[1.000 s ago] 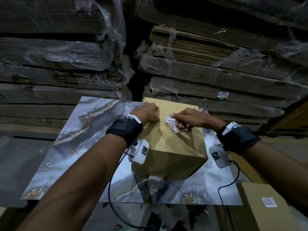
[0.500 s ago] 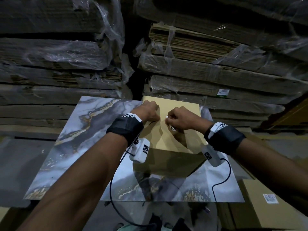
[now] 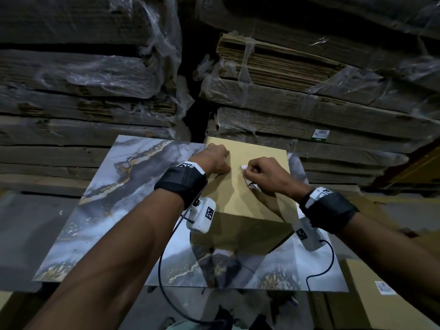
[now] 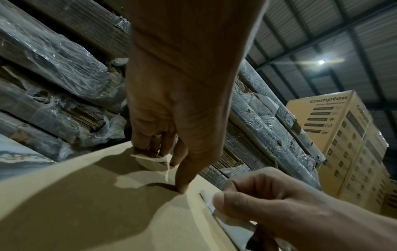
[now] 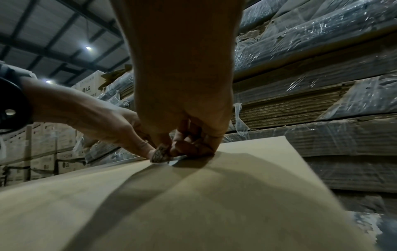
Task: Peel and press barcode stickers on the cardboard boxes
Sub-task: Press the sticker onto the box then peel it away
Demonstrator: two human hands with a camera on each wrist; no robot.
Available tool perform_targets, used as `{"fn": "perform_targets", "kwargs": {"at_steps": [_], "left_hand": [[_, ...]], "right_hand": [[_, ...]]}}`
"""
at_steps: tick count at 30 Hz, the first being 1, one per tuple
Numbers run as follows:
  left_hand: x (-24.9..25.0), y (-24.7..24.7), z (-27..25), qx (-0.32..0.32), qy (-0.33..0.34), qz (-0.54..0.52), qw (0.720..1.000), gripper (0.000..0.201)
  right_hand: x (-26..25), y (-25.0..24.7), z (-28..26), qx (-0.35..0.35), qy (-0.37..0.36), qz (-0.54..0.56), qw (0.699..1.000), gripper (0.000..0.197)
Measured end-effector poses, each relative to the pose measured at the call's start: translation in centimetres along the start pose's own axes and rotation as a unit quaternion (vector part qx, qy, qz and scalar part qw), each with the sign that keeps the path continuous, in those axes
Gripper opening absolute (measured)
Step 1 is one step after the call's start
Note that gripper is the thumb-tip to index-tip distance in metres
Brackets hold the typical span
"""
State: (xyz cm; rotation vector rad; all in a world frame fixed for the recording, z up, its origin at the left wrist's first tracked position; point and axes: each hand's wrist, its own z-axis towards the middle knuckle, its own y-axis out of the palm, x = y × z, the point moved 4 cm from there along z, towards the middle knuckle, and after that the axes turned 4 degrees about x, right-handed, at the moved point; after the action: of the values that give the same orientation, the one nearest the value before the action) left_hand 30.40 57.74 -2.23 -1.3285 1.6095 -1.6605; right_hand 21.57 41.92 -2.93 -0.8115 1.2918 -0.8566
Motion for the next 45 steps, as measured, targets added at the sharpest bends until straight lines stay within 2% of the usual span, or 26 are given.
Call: {"fn": "perform_targets", "kwargs": {"at_steps": [5,9,15,20,23,27,30,32,34,37,40,45], "left_hand": [[0.1,-0.1,-0.1,-0.001,-0.002,0.001,1.0,0.052],[0.0,-0.1,0.0,-0.001,0.0,0.006,1.0,0.047],[0.1,-0.1,0.1,-0.001,-0.003,-0.001,1.0,0.049],[0.1,0.0,-0.1,-0.007,-0.007,0.0,1.0,0.052],[0.2,0.0,-0.1,-0.012,0.002,0.007,1.0,0.048],[0.2,-0.1,0.0,-0.012,0.008,0.014,1.0,0.043],[0.2,-0.1,0.2,-0.004,0.009,0.011,1.0,0.045],[0.2,-0.2,0.1,-0.001,0.011,0.009,1.0,0.045],[0.3,-0.2,0.0,0.001,0.008,0.011,1.0,0.045],[0.2,-0.2,-0.2,0.0,0.009,0.016,1.0,0.042],[0.3,-0.1,-0.2,-0.005,0.008,0.005,1.0,0.039],[0.3,0.0,-0.2,-0.007,0.007,0.005,1.0,0.043]], "right_hand": [[0.0,-0.2,-0.5,0.021,0.0,0.026,0.999,0.034],[-0.4,-0.3,-0.5,0.022,0.022,0.039,0.999,0.034],[-0.6,-0.4,-0.5,0.021,0.03,0.038,0.999,0.029],[-0.4,-0.7,-0.5,0.02,0.031,0.041,0.998,0.032],[-0.3,-1.0,-0.6,-0.006,0.044,0.062,0.997,0.04],[0.4,-1.4,-0.1,-0.007,0.126,0.122,0.984,0.06],[-0.1,-1.2,0.8,-0.019,0.119,0.056,0.991,0.069],[-0.6,-0.9,1.4,-0.022,0.11,-0.006,0.994,0.065],[-0.9,-0.7,1.9,-0.018,0.121,-0.034,0.992,0.049],[-0.9,-1.0,2.1,-0.015,0.16,0.002,0.987,0.033],[-0.3,-1.3,1.3,-0.003,0.19,0.054,0.98,0.036],[-0.2,-1.0,0.0,0.036,0.192,0.102,0.975,0.037]]}}
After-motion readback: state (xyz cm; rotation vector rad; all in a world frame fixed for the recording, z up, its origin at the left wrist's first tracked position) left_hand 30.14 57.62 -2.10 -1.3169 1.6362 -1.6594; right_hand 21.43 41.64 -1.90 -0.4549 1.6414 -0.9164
